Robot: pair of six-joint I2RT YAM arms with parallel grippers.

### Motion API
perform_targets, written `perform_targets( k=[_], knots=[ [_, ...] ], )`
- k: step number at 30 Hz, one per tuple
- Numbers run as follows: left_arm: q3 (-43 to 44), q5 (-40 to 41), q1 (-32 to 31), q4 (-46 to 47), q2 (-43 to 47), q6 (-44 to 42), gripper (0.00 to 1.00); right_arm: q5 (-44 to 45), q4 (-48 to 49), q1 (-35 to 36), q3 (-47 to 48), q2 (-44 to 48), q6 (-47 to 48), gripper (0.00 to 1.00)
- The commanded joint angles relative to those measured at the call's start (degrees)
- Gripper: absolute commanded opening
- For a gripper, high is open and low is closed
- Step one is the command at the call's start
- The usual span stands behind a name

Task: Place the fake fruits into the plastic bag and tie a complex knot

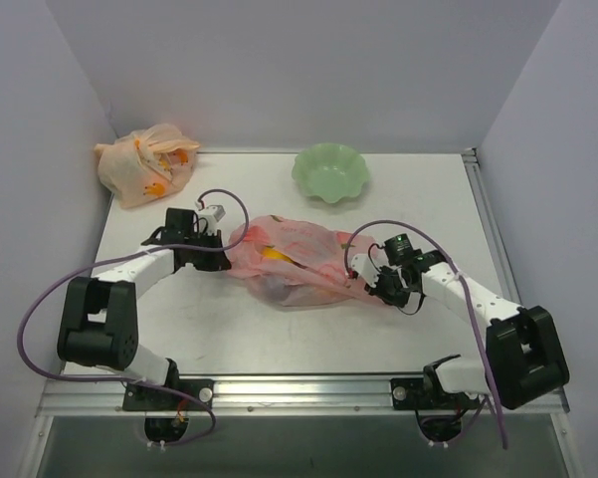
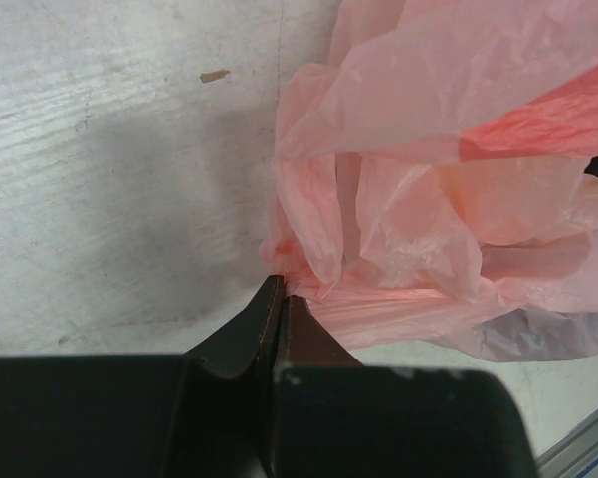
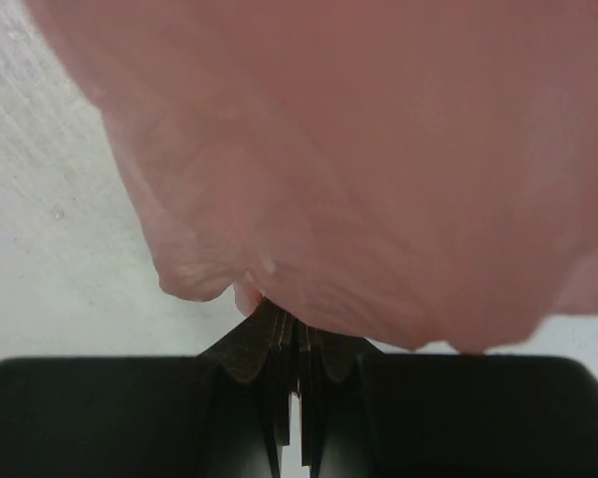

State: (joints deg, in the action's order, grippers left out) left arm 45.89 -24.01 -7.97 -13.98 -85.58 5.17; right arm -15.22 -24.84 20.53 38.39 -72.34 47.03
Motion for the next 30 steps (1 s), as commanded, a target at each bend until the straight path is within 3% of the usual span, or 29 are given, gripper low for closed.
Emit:
perform_targets(
  k=[1,8,10,16,21,30],
  knots=[
    [2.9,4.7,1.6,0.5,-1.8,-1.5,0.0,6.5,-2.7,1.0,2.6,-4.5,-0.1,0.0],
    [4.1,5.9,1.6,-0.8,-4.8,-2.2,0.0,7.8,-2.0,1.6,4.5,-9.7,-0.7,0.0],
    [5.1,2.7,1.8,-2.1,-3.5,-3.1,0.0,9.1,-1.9,1.6,4.5,-8.2,-1.1,0.0],
    [8.0,-10.9,2.0,-1.4,12.3,-2.8,0.0,10.0,-4.9,1.8,5.7,8.9,0.5,0.0],
    [8.9,-14.3,0.4,5.2,24.6,0.9,0.0,8.7,-10.0,2.3,14.9,16.0,0.5,0.0],
    [15.4,-15.8,-1.0,16.4,26.9,3.2,0.0,6.6,-8.1,2.6,25.1,16.3,0.6,0.0]
  ],
)
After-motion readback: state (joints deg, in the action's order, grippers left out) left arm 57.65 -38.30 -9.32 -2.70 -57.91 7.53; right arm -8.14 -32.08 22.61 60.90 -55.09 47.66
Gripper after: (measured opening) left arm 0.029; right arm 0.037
